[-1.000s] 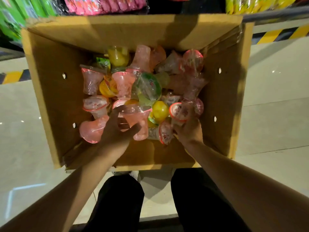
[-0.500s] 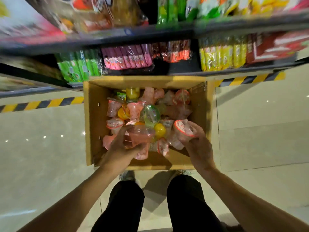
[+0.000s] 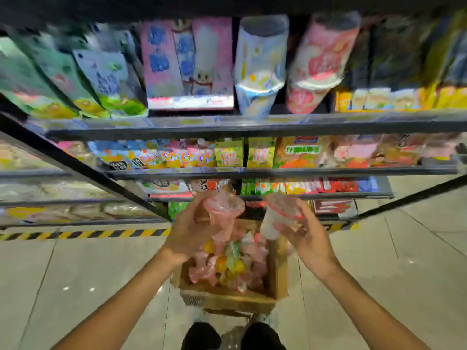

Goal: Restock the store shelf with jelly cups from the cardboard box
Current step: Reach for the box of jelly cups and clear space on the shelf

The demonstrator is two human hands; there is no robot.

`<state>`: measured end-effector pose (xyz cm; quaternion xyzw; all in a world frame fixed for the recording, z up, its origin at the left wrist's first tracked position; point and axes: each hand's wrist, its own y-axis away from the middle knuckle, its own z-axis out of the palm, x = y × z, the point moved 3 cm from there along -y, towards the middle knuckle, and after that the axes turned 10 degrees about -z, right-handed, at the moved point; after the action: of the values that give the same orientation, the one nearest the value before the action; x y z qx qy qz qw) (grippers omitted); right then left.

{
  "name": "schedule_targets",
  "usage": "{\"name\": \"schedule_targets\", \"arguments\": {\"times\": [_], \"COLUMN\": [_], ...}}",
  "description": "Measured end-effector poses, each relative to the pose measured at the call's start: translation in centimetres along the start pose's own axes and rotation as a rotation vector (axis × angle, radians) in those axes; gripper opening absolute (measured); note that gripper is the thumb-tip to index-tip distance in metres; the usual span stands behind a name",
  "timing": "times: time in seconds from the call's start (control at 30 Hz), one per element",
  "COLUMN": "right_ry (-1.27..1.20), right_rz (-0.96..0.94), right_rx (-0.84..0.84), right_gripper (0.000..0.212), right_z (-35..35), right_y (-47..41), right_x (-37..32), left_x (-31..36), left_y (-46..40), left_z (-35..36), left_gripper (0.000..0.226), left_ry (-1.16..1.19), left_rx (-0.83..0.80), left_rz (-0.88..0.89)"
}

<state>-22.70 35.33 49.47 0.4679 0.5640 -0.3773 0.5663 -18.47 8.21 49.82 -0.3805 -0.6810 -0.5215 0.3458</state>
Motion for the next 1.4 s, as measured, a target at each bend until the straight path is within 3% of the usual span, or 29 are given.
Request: {"name": "schedule_targets", "arguments": {"times": [0.03, 0.1, 0.23, 0.33, 0.67, 0.9, 1.4], "right_ry": [0.075, -0.027, 0.011, 0.186, 0.321, 0.384, 0.64], "right_rz": [-0.096, -0.223, -0.361, -0.517, -0.799, -0.812, -0.712], "right_rx": [-0.044, -0.09, -0.086, -0.083, 0.062, 0.145, 0.095], "right_gripper": [0.041, 0.062, 0.042, 0.058, 0.062, 0.06, 0.066], "right_z": [-0.3, -0.5, 0.2, 0.8, 3.7, 2.8, -8.2], "right_y": [0.0, 0.0, -1.3, -2.6, -7.2, -10.1, -23.7], "right_x": [-2.9, -7.5, -15.4, -20.9, -35.4, -37.5, -35.8], "left_x": [2.3, 6.2, 12.7, 17.7, 31.4, 36.5, 42.0], "left_y": [1.1, 2.9, 5.8, 7.1, 5.1, 1.7, -9.1], "left_z": [-0.5, -1.6, -3.7, -5.9, -13.2, -14.0, -4.9], "left_gripper": [0.063, 0.06, 0.061, 0.067, 0.067, 0.065, 0.064], "left_ry": [-0.001, 0.037, 0.107, 0.088, 0.09, -0.052, -0.133], "left_rx": [0.013, 0.038, 0.074, 0.127, 0.023, -0.041, 0.172], "left_rz": [0.037, 0.104, 0.246, 0.392, 0.742, 0.807, 0.688]}}
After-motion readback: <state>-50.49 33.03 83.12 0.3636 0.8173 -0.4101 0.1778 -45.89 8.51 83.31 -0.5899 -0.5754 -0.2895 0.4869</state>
